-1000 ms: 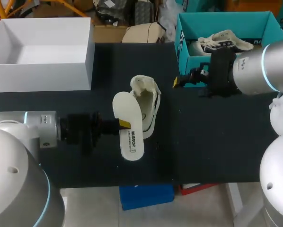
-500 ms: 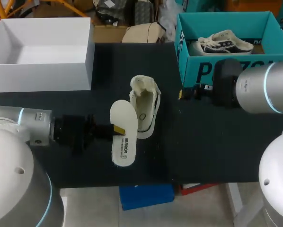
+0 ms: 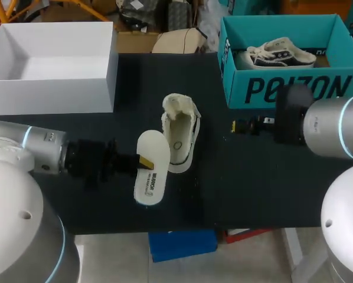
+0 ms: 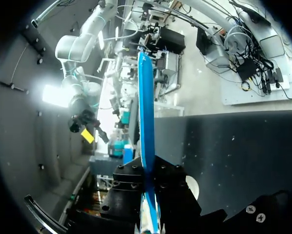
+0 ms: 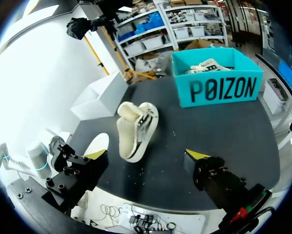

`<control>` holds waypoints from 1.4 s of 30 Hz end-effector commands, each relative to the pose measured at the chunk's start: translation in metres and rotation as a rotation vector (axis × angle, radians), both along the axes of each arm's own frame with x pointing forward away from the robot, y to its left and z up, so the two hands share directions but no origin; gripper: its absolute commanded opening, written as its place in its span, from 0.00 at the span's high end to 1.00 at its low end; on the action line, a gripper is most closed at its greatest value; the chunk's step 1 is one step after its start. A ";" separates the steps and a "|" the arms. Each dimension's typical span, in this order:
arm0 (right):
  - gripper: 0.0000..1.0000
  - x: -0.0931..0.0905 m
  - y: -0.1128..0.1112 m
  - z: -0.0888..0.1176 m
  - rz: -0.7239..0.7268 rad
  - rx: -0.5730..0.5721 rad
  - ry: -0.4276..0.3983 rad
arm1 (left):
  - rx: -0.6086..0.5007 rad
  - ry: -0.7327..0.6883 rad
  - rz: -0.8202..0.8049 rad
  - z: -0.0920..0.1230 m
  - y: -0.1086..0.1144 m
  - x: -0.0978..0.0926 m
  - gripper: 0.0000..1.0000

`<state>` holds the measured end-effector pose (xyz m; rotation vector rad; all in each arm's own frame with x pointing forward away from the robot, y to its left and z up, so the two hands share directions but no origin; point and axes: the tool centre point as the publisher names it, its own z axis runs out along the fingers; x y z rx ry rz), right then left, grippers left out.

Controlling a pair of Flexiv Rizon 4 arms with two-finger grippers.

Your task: Take the shoe out of the shoebox, open the shoe tongue, remove and reinsert the insole, then place the shoe into the shoebox

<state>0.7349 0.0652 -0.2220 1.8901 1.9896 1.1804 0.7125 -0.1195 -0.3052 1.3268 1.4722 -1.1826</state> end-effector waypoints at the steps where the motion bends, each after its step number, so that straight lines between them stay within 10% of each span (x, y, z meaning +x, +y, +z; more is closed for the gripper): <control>1: 0.00 -0.002 0.003 -0.005 -0.008 -0.106 -0.109 | 0.004 0.000 -0.002 0.000 -0.001 0.000 1.00; 11: 0.00 -0.031 -0.024 -0.022 0.017 -0.210 -0.435 | 0.004 0.000 -0.002 0.000 -0.001 0.000 1.00; 29: 0.00 -0.034 -0.026 -0.024 0.023 -0.213 -0.436 | 0.040 0.071 -0.127 -0.013 -0.018 -0.001 1.00; 42: 0.00 -0.034 -0.026 -0.024 0.023 -0.213 -0.436 | 0.256 0.082 -0.342 -0.013 -0.023 0.039 1.00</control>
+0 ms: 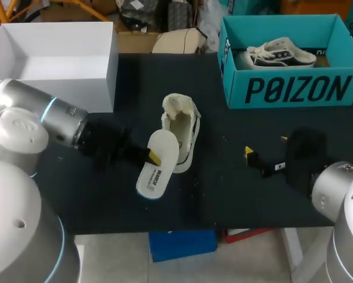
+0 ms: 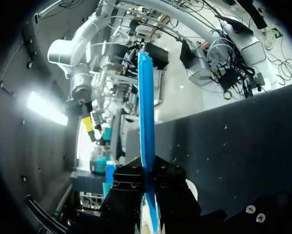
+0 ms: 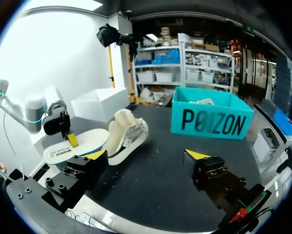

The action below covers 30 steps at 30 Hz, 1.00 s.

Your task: Take the shoe out of the shoebox, open the shoe tongue, remove and reinsert the insole, then place the shoe into the shoebox

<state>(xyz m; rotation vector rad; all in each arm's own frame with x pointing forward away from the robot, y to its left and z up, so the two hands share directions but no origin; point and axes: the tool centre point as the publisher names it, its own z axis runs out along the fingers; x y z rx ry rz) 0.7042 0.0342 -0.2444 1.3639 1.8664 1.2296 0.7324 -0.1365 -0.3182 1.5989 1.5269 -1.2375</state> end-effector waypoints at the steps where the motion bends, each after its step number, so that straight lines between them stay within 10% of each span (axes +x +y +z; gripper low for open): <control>1: 0.00 -0.003 0.005 -0.002 -0.045 -0.012 -0.024 | 0.098 0.046 -0.156 -0.001 -0.008 0.021 1.00; 30: 0.00 -0.003 0.005 -0.002 -0.045 -0.012 -0.024 | 0.245 0.103 -0.146 -0.032 -0.027 0.028 1.00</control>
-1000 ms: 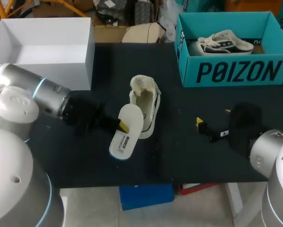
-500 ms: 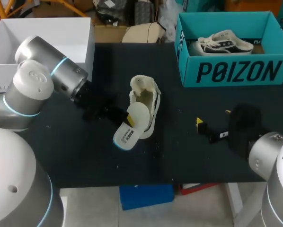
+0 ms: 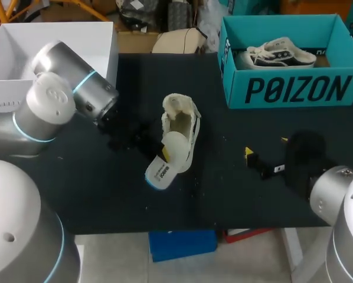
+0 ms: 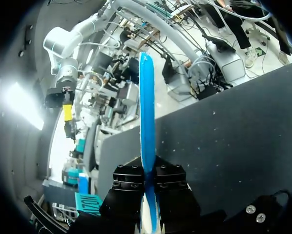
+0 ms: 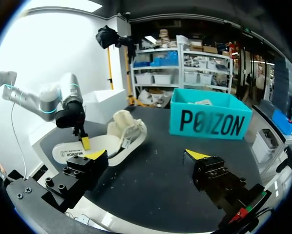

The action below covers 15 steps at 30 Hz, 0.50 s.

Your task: Take the shoe out of the shoebox, open the shoe tongue, remove and reinsert the insole, then place the shoe into the shoebox

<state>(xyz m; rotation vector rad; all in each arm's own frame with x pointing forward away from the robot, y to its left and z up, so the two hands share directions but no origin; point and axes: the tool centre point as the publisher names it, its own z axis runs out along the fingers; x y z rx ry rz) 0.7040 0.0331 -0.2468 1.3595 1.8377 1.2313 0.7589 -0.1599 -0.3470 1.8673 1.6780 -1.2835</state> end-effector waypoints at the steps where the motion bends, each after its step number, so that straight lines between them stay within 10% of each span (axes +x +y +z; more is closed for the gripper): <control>1: 0.00 -0.003 0.006 0.001 -0.029 -0.013 -0.003 | 0.031 -0.014 0.021 -0.004 -0.004 0.003 1.00; 15: 0.00 -0.003 0.006 0.001 -0.029 -0.013 -0.003 | 0.012 -0.019 0.032 -0.001 -0.005 0.027 1.00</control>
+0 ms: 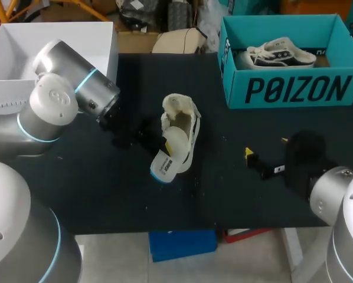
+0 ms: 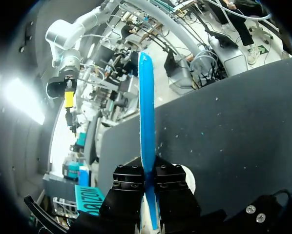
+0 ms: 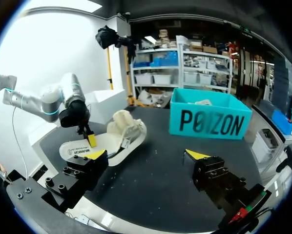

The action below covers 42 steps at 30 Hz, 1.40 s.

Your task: Take the shoe out of the shoebox, open the shoe tongue, remove and reinsert the insole, then place the shoe into the shoebox

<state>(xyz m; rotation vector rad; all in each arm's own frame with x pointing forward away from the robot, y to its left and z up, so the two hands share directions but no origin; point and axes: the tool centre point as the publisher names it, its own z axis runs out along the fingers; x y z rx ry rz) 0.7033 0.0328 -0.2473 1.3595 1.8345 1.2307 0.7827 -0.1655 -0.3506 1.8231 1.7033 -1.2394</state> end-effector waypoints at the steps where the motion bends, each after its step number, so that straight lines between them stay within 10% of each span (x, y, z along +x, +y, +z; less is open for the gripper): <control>1: 0.00 -0.002 0.006 0.001 -0.026 -0.012 -0.001 | 0.017 0.006 -0.023 0.003 0.001 0.003 1.00; 40: 0.00 -0.002 0.006 0.001 -0.026 -0.012 -0.001 | 0.090 -0.070 -0.006 -0.022 -0.026 0.071 1.00; 41: 0.00 -0.002 0.006 0.001 -0.026 -0.012 -0.001 | 0.088 -0.077 0.001 -0.022 -0.027 0.072 0.97; 42: 0.00 -0.002 0.006 0.001 -0.026 -0.012 -0.001 | 0.081 -0.079 0.006 -0.020 -0.027 0.073 0.62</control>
